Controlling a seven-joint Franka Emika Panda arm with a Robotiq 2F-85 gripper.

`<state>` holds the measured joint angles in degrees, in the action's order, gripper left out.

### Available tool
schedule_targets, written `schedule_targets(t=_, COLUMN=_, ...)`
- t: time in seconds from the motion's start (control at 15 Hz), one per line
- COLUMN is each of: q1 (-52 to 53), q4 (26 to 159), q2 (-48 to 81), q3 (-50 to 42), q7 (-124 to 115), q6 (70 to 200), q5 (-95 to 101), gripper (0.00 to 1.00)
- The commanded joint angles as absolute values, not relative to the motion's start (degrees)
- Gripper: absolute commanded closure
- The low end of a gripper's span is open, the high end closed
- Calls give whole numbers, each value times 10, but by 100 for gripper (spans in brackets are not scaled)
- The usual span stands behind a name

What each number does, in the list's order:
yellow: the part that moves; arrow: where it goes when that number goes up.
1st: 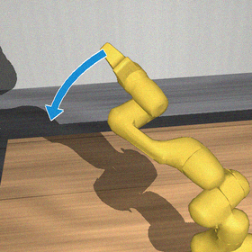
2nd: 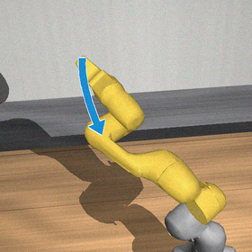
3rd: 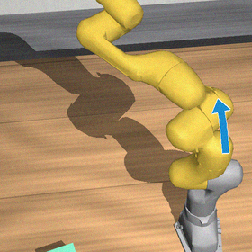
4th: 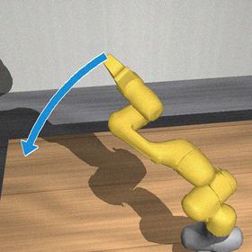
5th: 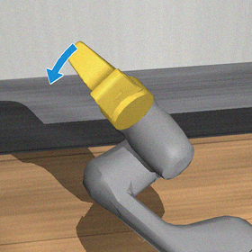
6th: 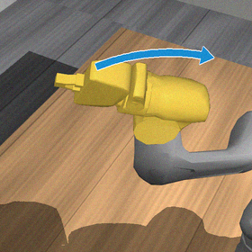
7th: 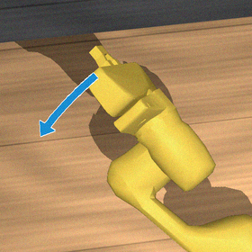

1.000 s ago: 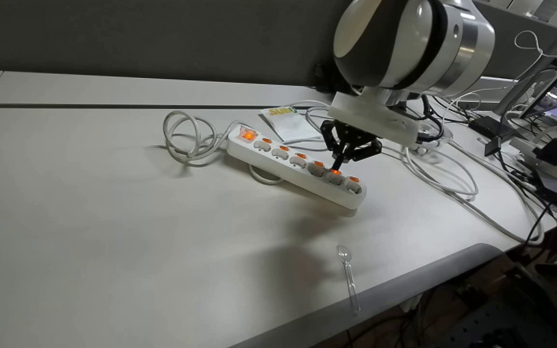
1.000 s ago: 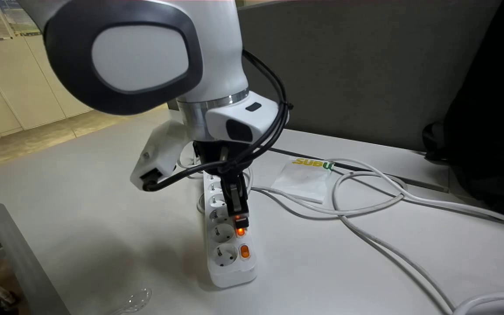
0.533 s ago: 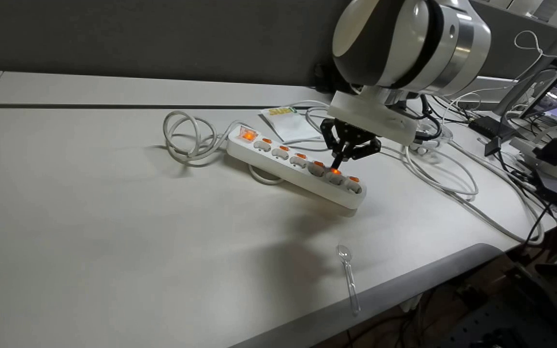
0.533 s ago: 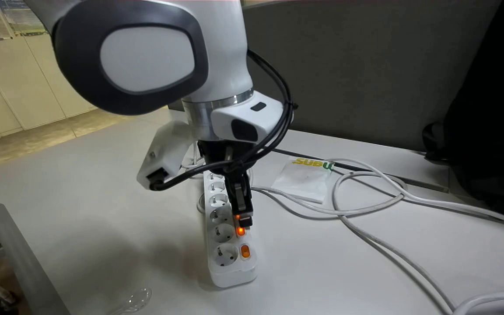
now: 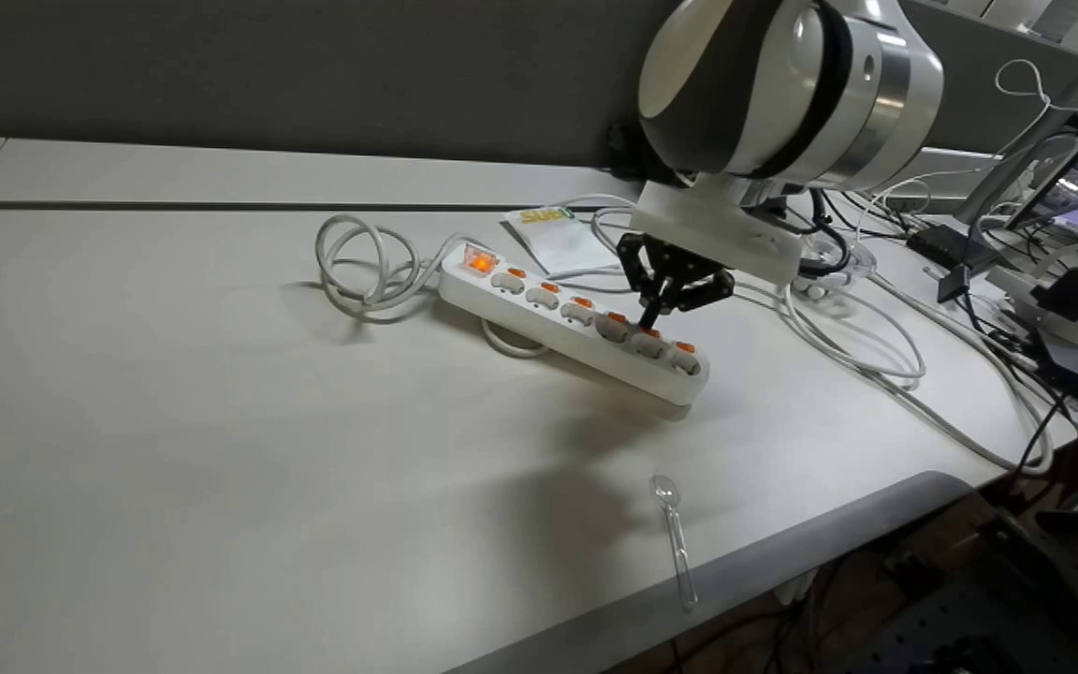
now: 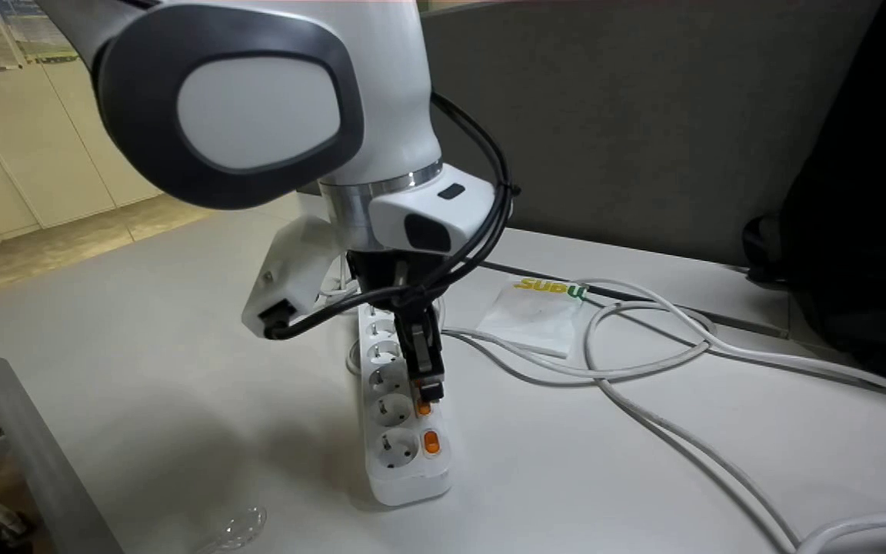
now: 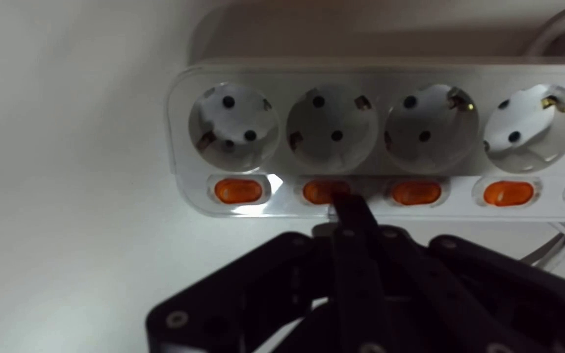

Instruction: Turn off the second switch from the right

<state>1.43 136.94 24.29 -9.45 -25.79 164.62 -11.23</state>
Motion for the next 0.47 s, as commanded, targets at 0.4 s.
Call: schedule_targets(t=0.4, q1=85, q4=1352, q2=286, q3=-160, q7=-349, q6=1571, q5=-91, gripper=100)
